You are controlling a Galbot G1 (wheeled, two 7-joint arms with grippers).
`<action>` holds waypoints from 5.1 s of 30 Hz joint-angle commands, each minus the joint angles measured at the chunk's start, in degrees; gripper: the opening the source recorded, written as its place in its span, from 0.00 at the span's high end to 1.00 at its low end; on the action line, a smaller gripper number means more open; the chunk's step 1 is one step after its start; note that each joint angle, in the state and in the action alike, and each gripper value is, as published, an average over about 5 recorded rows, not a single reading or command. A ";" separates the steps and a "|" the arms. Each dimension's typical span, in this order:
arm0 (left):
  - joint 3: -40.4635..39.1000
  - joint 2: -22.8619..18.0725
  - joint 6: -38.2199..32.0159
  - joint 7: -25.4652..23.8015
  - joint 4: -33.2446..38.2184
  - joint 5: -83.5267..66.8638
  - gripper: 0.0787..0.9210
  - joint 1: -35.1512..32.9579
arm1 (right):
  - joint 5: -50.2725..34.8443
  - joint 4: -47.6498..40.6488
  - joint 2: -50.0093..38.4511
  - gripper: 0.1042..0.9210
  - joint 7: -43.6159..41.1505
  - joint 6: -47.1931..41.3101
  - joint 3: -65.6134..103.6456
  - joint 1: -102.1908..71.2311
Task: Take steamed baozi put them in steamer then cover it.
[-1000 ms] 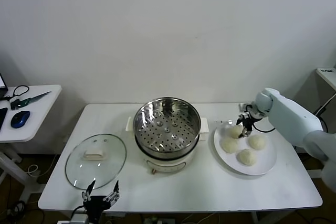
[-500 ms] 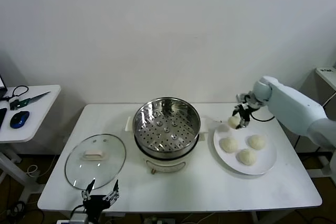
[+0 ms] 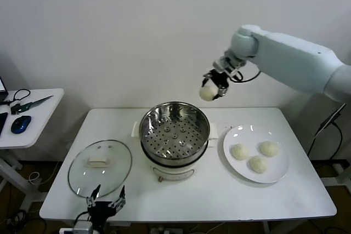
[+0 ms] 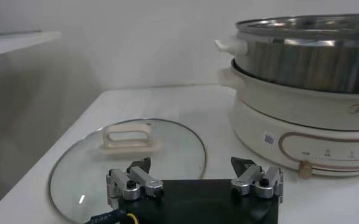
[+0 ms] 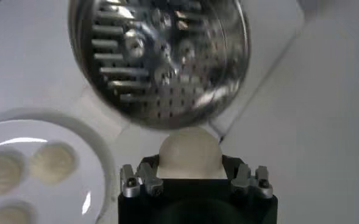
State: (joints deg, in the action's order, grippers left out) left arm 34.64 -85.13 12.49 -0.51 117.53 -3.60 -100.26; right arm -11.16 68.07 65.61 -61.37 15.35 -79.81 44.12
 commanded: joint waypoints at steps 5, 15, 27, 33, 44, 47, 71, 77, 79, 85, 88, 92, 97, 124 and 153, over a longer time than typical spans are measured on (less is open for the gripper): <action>-0.01 -0.88 0.50 -0.05 1.80 0.99 0.12 -0.30 | 24.63 4.05 5.97 0.27 7.70 12.98 0.64 -8.31; -0.03 -1.10 0.27 0.03 1.36 1.35 0.12 -0.62 | 32.43 -6.61 8.53 0.27 10.99 16.92 4.88 -16.16; 0.25 -0.95 0.32 0.07 0.62 1.13 0.12 0.01 | 37.52 -14.05 11.36 0.27 13.63 16.94 8.97 -20.58; 0.51 -0.90 0.44 0.07 0.46 0.90 0.12 0.30 | 36.92 -16.15 12.56 0.26 13.21 17.28 9.42 -21.52; 0.28 -1.10 0.69 0.08 0.48 0.91 0.12 0.71 | 21.40 -9.19 8.15 0.12 9.55 15.80 7.01 -14.20; 0.09 -1.20 0.71 0.04 0.56 0.95 0.12 0.73 | 6.97 -5.22 4.33 0.12 5.42 11.90 3.13 -6.78; 0.12 -1.65 0.24 0.16 1.00 -0.15 0.12 1.02 | -18.04 7.24 -28.32 0.12 12.19 -32.82 -14.14 -9.68; 0.42 -1.66 0.27 0.18 0.55 -0.01 0.12 1.04 | -15.93 2.85 -24.69 0.12 12.63 -33.63 -7.43 -18.76; 0.40 -1.77 0.27 0.19 0.45 0.05 0.12 1.03 | -15.36 1.75 -23.50 0.12 12.61 -33.65 -6.50 -20.27; 0.39 -1.87 0.19 0.22 -0.17 0.23 0.12 1.16 | -13.18 -2.61 -19.90 0.12 12.89 -33.51 -4.07 -24.57; 0.53 -1.87 0.19 0.26 -0.37 0.28 0.12 1.17 | -12.68 -4.94 -18.22 0.12 13.01 -33.48 -2.93 -26.28; 0.85 -1.78 0.14 0.31 -0.63 0.30 0.12 1.18 | -11.79 -7.03 -16.76 0.12 12.97 -33.30 -2.15 -27.56; 0.90 -1.73 0.12 0.35 -0.94 0.31 0.12 1.36 | -11.12 -9.52 -15.30 0.12 13.22 -33.15 -0.56 -29.21; 0.56 -1.77 0.65 0.37 0.11 0.98 0.12 1.23 | -24.42 2.44 -14.96 0.28 6.31 -30.46 -19.72 7.70; 0.69 -1.95 1.08 0.08 2.06 0.83 0.12 0.31 | -34.61 4.47 13.13 0.28 18.11 -42.13 -9.83 -5.61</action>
State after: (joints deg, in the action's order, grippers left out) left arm 35.25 -87.02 13.50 -0.42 119.57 -2.81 -99.82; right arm -48.24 77.03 71.70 -45.88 -25.01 -90.95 46.64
